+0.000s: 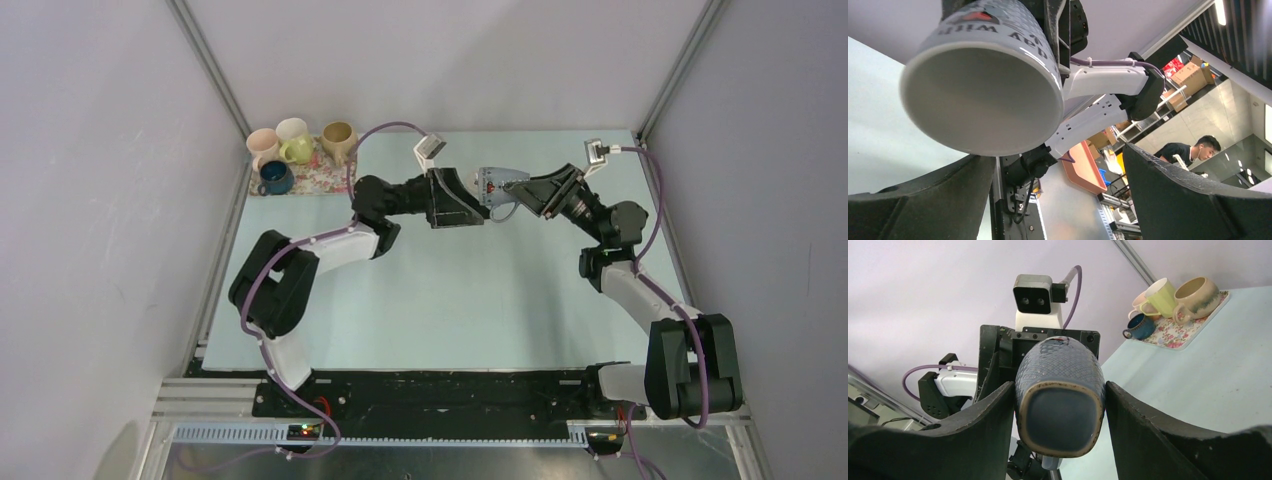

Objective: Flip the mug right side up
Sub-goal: Turn over the cup at the center of the board.

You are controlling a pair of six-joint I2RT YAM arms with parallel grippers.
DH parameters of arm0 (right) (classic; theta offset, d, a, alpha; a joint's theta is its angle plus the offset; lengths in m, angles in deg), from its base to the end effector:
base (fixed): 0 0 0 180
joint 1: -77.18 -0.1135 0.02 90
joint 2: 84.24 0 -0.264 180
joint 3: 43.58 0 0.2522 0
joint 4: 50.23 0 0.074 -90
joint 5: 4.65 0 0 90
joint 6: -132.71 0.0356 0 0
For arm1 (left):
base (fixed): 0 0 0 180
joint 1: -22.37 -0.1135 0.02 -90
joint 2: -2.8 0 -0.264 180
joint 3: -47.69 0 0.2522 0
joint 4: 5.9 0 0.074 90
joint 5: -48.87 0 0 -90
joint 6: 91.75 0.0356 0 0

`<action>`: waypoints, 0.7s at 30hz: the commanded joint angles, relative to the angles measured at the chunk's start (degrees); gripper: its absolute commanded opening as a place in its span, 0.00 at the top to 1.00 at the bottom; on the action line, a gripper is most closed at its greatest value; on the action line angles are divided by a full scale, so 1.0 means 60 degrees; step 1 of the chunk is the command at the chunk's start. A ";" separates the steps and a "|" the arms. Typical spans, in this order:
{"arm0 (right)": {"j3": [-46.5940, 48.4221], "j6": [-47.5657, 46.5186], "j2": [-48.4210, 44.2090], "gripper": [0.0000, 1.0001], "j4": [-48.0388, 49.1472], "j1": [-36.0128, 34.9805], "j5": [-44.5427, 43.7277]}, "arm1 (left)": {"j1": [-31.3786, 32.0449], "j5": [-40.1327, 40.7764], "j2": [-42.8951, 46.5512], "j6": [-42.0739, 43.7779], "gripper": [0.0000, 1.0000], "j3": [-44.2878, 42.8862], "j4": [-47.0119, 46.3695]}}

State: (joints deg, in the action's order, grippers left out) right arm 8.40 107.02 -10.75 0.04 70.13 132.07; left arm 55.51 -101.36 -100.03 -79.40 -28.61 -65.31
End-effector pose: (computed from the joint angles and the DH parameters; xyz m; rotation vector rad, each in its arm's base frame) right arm 0.2607 0.0584 0.3215 -0.1806 1.3737 1.4955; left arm 0.3023 -0.2343 0.3080 0.6897 1.5090 -2.0908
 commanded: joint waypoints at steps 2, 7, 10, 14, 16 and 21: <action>0.0003 -0.0198 -0.0202 1.00 0.0470 -0.0083 -0.0360 | 0.0244 -0.0034 0.0264 0.0347 0.00 -0.0100 -0.0348; -0.0051 -0.0405 -0.0230 1.00 0.0446 -0.0180 -0.0412 | 0.0278 0.0046 0.0231 0.0403 0.00 -0.0104 -0.0226; -0.0058 -0.0437 -0.0230 1.00 0.0445 -0.0208 -0.0445 | 0.0340 0.0053 0.0263 0.0408 0.00 -0.0117 -0.0204; -0.0065 -0.0453 -0.0213 1.00 0.0321 -0.0268 -0.0480 | 0.0419 0.0075 0.0262 0.0406 0.00 -0.0155 -0.0184; -0.0123 -0.0453 -0.0196 1.00 0.0304 -0.0337 -0.0534 | 0.0432 0.0093 0.0250 0.0395 0.00 -0.0186 -0.0186; -0.0384 -0.0182 -0.0137 1.00 0.0650 -0.0561 -0.0845 | 0.0432 0.0056 0.0410 0.0370 0.00 -0.0335 -0.0186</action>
State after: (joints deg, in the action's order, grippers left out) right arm 7.26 105.69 -10.75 0.08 68.65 128.34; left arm 56.95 -101.49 -100.03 -78.72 -28.61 -63.82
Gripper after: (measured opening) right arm 0.659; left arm 0.996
